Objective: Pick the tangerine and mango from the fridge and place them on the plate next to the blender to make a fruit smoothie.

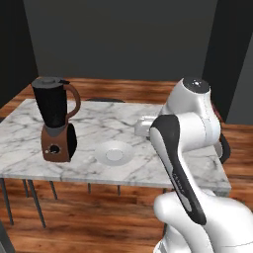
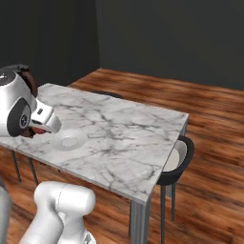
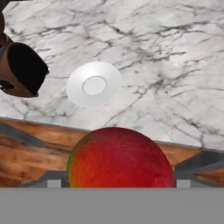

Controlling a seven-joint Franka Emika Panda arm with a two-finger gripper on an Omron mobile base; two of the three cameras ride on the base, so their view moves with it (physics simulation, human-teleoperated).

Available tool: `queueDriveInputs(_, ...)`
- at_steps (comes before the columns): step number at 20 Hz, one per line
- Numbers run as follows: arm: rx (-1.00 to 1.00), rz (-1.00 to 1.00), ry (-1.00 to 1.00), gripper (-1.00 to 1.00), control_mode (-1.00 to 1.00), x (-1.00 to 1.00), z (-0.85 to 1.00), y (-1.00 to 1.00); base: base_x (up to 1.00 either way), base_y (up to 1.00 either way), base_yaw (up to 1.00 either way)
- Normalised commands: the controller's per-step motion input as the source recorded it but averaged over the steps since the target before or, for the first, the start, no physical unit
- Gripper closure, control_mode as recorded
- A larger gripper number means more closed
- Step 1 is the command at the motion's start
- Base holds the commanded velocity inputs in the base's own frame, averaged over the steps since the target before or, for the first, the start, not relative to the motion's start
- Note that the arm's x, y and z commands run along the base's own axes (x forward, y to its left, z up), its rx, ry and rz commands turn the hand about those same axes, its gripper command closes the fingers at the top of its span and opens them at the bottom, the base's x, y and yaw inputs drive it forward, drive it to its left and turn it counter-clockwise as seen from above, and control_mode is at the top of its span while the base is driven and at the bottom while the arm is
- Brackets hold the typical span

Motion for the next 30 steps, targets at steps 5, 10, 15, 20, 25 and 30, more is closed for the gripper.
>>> queueDriveInputs(5,0.00,-0.01,0.04,1.00,-1.00,0.88,-0.55,0.00,0.00,0.00,0.00)
queueDriveInputs(10,0.00,0.00,0.14,1.00,-1.00,0.98,-0.86,0.05,0.00,0.00,0.00)
queueDriveInputs(15,0.00,0.00,0.23,1.00,-1.00,0.97,-0.66,0.19,0.00,0.00,0.00)
queueDriveInputs(20,0.00,0.00,0.25,1.00,-1.00,0.58,-0.42,0.15,0.00,0.00,0.00)
queueDriveInputs(25,-0.02,0.00,0.07,1.00,-1.00,0.44,-0.41,0.16,0.00,0.00,0.00)
queueDriveInputs(30,-0.12,0.00,-0.06,1.00,-1.00,0.39,-0.73,0.31,0.00,0.00,0.00)
